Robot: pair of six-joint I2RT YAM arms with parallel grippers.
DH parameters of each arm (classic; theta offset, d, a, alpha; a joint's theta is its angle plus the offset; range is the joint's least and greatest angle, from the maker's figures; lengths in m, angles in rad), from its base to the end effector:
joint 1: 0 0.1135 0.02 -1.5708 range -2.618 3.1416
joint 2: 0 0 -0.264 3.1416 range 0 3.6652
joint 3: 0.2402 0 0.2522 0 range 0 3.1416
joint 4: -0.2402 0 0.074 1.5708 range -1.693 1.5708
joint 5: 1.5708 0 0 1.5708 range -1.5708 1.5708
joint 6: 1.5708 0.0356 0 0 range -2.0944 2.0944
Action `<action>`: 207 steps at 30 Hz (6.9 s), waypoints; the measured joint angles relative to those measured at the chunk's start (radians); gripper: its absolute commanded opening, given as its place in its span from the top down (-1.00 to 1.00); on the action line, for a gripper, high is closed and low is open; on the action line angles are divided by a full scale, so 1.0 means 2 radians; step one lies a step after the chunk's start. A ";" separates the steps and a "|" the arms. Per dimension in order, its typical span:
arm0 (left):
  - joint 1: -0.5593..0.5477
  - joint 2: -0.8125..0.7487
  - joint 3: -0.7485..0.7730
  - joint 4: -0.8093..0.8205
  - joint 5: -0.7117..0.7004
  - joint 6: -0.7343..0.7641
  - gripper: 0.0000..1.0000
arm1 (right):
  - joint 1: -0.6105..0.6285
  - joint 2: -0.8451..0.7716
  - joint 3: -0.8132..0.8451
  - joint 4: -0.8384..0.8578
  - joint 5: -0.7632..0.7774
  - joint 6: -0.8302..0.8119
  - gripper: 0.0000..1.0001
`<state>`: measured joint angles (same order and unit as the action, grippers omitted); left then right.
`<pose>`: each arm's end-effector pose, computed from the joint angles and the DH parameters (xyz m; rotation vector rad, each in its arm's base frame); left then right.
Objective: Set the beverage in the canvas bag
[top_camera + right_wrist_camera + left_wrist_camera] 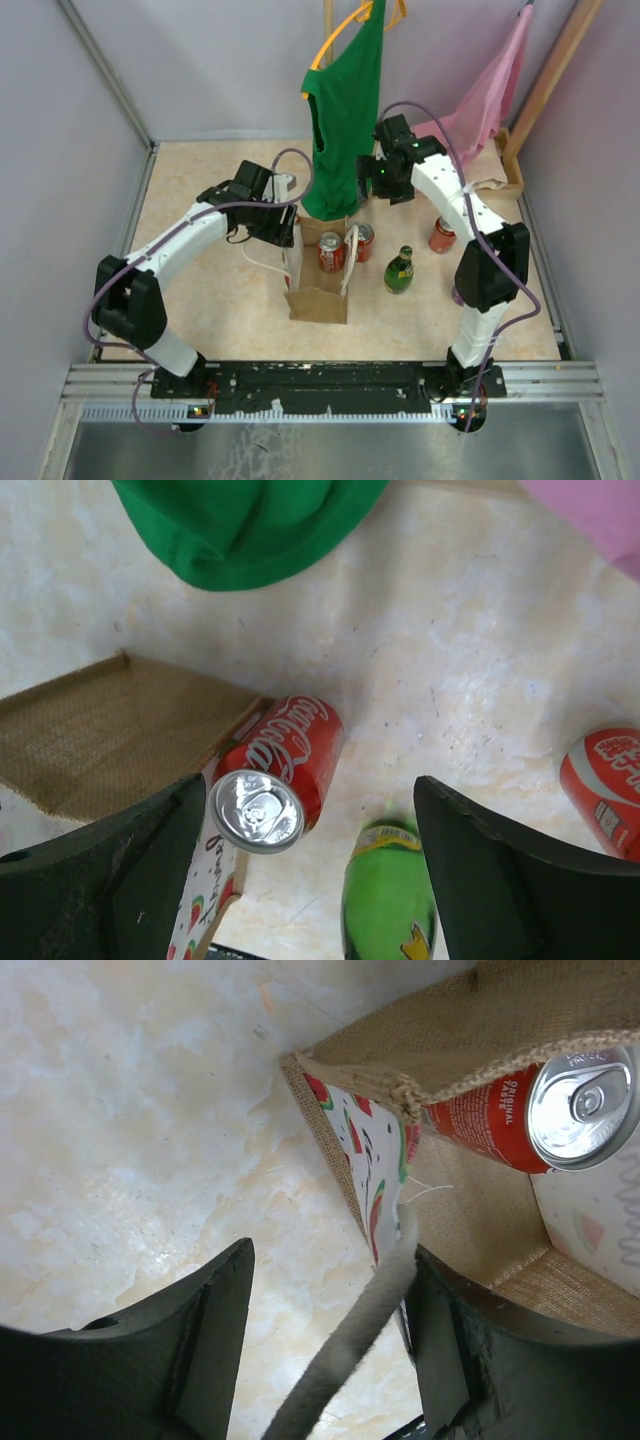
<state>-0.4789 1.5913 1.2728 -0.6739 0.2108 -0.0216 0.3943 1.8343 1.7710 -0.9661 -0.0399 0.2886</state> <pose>0.2951 -0.1616 0.2666 0.6679 2.5093 -0.4573 0.3628 0.1525 0.3189 -0.1534 2.6247 0.2937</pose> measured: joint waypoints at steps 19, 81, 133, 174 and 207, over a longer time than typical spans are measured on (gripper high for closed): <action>0.010 -0.004 0.000 0.000 0.001 0.000 -0.32 | 0.048 0.000 -0.054 -0.024 -0.025 0.028 -0.78; 0.021 0.018 0.028 -0.003 0.005 0.005 -0.22 | 0.064 0.065 0.297 -0.131 0.033 0.045 0.85; 0.057 0.024 0.032 -0.003 0.060 -0.074 -0.03 | 0.181 -0.031 0.059 0.021 -0.039 0.064 1.00; 0.131 0.018 0.059 0.047 0.181 -0.162 -0.21 | 0.203 -0.018 0.010 0.068 -0.047 0.054 1.00; 0.142 0.006 0.037 0.056 0.193 -0.161 -0.18 | 0.238 0.024 -0.068 0.144 -0.003 -0.041 1.00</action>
<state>-0.1944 1.6043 1.3468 -0.5610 0.5976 -0.3443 0.8703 1.8820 1.6341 -0.6773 -0.0463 0.2058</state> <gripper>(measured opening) 0.592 0.625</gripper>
